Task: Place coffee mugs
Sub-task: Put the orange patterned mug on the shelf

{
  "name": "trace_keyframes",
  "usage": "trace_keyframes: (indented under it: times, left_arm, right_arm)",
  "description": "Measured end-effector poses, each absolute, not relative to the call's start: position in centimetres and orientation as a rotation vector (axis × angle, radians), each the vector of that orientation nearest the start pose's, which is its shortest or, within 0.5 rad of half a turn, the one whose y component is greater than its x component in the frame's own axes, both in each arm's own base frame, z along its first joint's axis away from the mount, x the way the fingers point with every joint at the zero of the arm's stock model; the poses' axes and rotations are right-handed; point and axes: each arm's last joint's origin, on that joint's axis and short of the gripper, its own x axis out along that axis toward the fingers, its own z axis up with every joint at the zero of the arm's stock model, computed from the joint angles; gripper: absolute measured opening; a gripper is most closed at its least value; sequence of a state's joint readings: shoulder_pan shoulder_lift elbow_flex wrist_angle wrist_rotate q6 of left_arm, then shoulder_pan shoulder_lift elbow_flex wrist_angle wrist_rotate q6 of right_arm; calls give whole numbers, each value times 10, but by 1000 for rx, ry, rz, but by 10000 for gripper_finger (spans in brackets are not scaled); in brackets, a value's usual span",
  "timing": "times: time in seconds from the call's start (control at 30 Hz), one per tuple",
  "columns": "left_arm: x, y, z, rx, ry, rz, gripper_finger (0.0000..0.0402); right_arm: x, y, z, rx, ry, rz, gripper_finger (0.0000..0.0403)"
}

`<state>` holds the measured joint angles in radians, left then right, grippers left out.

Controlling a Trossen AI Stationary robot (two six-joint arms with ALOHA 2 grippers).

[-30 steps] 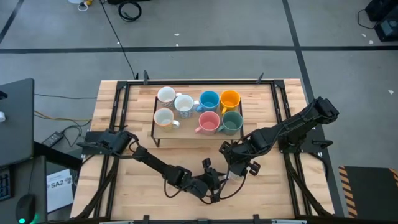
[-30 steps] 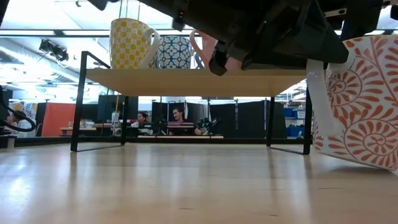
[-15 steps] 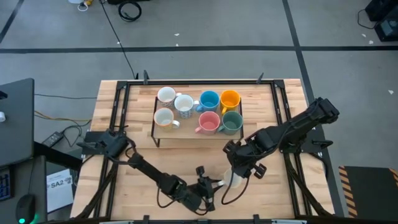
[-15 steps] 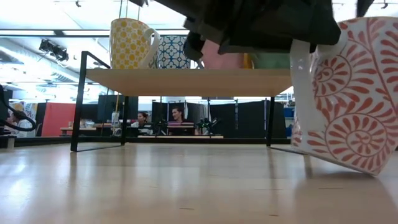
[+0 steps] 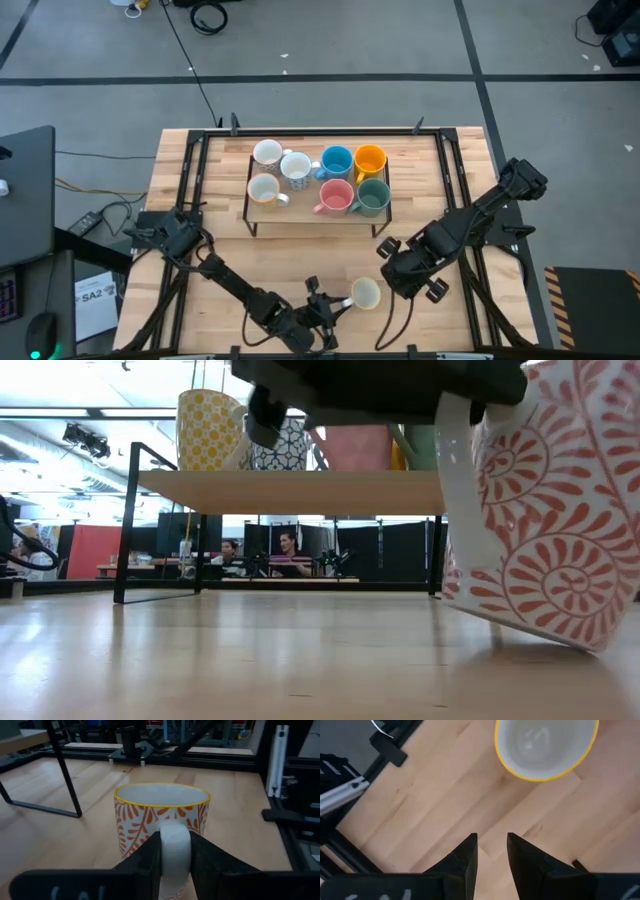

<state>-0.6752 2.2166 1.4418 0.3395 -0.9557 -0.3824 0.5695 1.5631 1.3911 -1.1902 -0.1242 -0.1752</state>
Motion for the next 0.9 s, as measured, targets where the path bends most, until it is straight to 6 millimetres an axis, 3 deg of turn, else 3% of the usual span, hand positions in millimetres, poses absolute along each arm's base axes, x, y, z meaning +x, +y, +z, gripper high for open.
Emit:
trace_keyframes:
  times: [0.37,0.7,0.9]
  left_arm:
    - [366,-299,149,-38,252,272,87]
    - [367,-298,149,-40,261,257,88]
    - [367,-298,148,-82,259,257,110]
  right_arm:
    - [239,175,292,-448,1229,732,110]
    - [241,177,293,-443,1198,737,110]
    - [241,178,293,-443,1197,738,110]
